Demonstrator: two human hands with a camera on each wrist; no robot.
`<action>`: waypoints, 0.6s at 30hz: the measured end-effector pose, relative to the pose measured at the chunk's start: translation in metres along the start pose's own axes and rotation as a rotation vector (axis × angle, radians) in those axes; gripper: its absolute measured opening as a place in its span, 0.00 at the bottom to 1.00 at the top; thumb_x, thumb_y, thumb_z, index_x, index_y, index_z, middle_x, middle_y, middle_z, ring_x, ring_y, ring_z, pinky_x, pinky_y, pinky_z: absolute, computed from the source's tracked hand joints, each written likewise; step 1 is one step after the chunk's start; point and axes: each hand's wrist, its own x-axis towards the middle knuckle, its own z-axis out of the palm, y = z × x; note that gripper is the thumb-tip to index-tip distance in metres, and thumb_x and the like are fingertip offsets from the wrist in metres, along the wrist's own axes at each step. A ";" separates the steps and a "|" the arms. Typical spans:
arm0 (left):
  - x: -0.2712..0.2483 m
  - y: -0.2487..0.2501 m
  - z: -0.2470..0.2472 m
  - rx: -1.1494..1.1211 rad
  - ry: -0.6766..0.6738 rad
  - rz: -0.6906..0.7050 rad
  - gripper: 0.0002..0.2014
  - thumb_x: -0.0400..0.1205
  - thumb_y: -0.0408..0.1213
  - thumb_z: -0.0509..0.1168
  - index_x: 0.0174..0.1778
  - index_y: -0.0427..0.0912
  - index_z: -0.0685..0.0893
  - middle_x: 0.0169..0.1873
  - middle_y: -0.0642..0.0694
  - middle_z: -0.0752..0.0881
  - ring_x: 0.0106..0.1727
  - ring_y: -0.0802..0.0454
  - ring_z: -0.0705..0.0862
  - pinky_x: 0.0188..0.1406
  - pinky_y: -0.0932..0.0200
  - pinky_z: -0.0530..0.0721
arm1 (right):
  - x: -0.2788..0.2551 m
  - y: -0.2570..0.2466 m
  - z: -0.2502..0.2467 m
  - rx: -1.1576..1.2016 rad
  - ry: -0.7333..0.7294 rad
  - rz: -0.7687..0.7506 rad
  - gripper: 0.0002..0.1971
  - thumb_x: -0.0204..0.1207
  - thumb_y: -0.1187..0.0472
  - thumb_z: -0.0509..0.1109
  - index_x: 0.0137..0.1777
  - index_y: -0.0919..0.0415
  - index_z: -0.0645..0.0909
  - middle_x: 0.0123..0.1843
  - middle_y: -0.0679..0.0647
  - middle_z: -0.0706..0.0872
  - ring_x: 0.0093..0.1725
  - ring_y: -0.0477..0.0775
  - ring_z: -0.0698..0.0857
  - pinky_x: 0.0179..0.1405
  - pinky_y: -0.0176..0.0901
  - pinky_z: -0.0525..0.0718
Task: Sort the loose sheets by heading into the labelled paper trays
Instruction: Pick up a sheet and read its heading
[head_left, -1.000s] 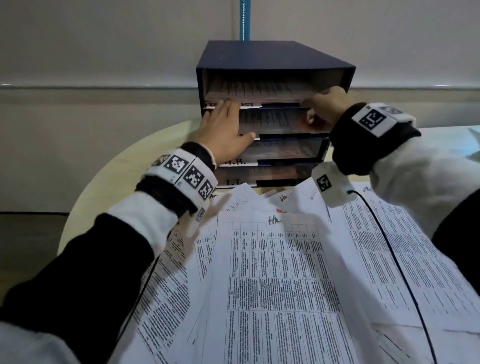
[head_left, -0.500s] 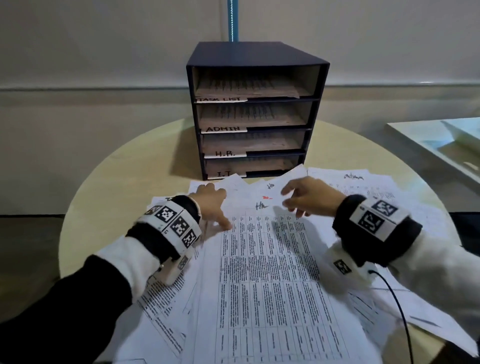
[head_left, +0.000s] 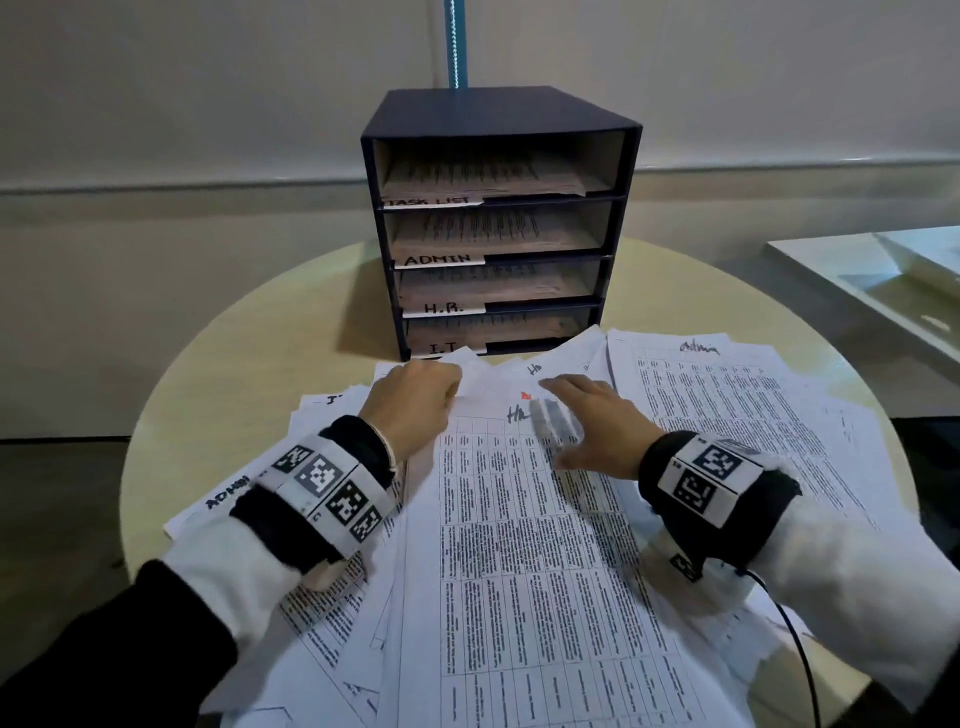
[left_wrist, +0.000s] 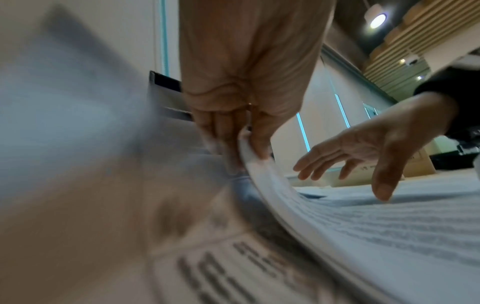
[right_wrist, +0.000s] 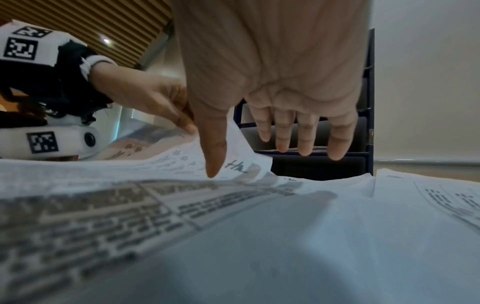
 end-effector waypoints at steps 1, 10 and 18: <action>-0.001 -0.001 -0.002 -0.034 0.029 0.053 0.06 0.78 0.24 0.59 0.40 0.37 0.79 0.40 0.43 0.83 0.41 0.46 0.76 0.36 0.57 0.69 | -0.001 -0.001 -0.001 -0.004 -0.003 0.003 0.48 0.68 0.56 0.77 0.82 0.52 0.50 0.82 0.49 0.58 0.80 0.54 0.58 0.78 0.61 0.62; -0.009 -0.006 -0.014 -0.708 -0.196 0.126 0.17 0.76 0.57 0.65 0.32 0.46 0.81 0.34 0.49 0.84 0.36 0.56 0.82 0.42 0.60 0.77 | -0.008 -0.007 -0.006 -0.075 0.232 -0.148 0.10 0.72 0.57 0.73 0.50 0.53 0.76 0.53 0.48 0.79 0.58 0.51 0.71 0.66 0.52 0.65; -0.004 -0.009 -0.010 -0.905 -0.254 -0.219 0.24 0.82 0.58 0.51 0.47 0.45 0.87 0.57 0.44 0.86 0.59 0.46 0.83 0.72 0.42 0.73 | -0.011 -0.007 -0.002 -0.111 0.206 -0.419 0.15 0.68 0.66 0.73 0.31 0.55 0.68 0.40 0.47 0.72 0.44 0.47 0.68 0.50 0.42 0.58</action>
